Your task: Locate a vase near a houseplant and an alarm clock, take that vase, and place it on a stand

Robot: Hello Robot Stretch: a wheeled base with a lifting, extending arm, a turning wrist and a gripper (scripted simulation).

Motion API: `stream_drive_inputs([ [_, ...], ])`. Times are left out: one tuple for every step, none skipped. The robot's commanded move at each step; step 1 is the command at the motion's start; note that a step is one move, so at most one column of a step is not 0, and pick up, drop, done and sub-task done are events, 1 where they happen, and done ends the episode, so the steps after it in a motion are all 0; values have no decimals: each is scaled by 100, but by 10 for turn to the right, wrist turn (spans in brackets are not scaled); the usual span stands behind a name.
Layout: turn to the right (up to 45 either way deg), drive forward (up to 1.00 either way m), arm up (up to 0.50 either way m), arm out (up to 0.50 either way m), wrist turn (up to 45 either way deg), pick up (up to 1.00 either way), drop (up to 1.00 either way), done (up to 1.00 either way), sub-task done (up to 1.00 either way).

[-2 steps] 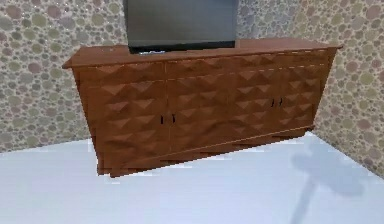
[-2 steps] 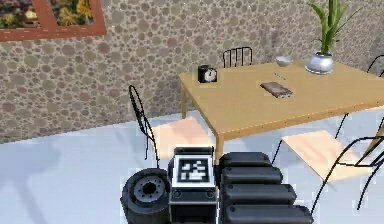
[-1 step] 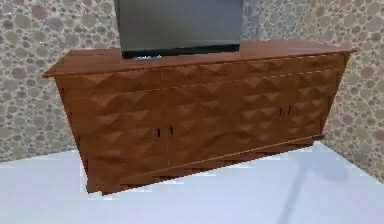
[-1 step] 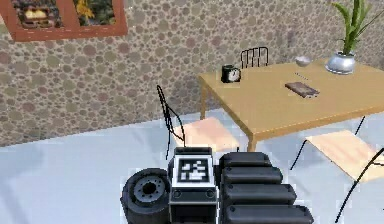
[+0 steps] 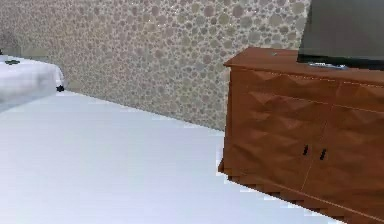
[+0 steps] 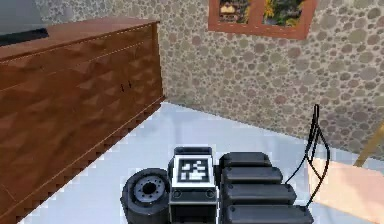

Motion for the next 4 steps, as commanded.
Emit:
stream_drive_inputs([
  [-450, 0, 0, 0, 0, 0, 0, 0, 0],
  [-450, 0, 0, 0, 0, 0, 0, 0, 0],
  [-120, 0, 0, 0, 0, 0, 0, 0, 0],
  [0, 100, 0, 0, 0, 0, 0, 0, 0],
])
